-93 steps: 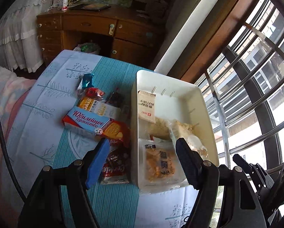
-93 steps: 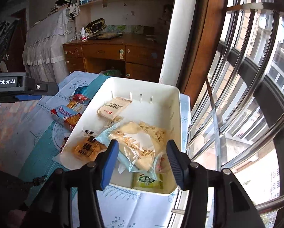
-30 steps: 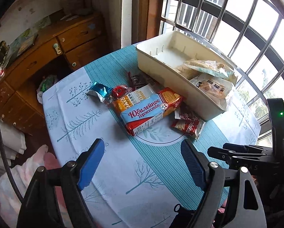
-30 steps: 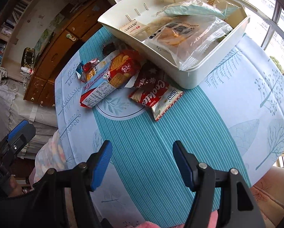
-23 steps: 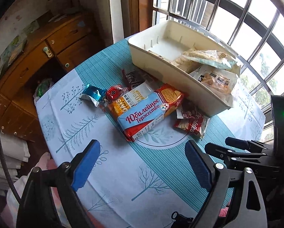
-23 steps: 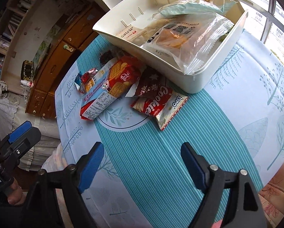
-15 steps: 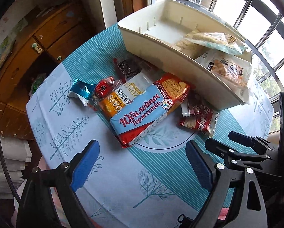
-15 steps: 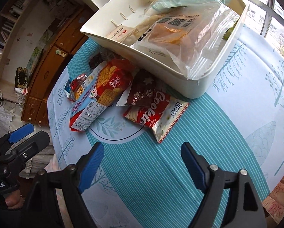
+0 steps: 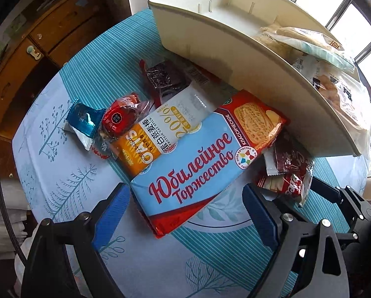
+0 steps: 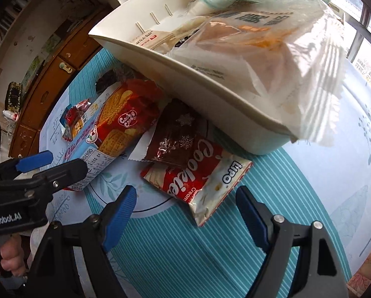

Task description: Organize snacks

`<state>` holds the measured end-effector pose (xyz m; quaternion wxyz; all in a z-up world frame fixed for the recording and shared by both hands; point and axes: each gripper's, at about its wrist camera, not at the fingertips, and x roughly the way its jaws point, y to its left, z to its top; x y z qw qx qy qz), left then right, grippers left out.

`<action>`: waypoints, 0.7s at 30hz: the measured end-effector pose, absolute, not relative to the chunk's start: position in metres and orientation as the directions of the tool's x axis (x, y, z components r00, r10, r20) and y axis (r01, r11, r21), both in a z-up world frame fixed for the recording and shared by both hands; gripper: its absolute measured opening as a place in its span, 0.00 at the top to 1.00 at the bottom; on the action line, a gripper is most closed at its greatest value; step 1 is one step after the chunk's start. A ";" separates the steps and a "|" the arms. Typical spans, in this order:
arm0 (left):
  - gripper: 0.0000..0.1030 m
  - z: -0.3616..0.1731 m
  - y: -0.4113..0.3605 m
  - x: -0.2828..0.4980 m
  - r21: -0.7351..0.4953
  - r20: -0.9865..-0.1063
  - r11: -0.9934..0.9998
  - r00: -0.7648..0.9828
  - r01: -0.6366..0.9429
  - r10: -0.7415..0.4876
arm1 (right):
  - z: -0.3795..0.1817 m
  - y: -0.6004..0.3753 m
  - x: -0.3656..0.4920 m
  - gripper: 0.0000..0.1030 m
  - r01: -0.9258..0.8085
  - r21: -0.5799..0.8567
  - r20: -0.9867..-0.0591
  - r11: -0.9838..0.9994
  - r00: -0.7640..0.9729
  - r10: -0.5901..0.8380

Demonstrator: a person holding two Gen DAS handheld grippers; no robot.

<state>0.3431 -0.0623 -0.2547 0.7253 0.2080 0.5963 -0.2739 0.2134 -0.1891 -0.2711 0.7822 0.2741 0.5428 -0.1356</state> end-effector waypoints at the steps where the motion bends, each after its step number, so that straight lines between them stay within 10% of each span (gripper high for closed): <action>1: 0.11 -0.257 -0.064 0.345 -0.027 -0.979 0.763 0.139 0.646 -0.152 | -0.272 -0.187 0.215 0.20 0.500 0.275 -0.924 0.821 0.375 0.081; 21: 0.08 -0.281 -0.098 0.348 0.057 -0.967 0.742 0.221 0.668 -0.125 | -0.282 -0.165 0.226 0.12 0.514 0.066 -0.878 0.855 0.437 -0.194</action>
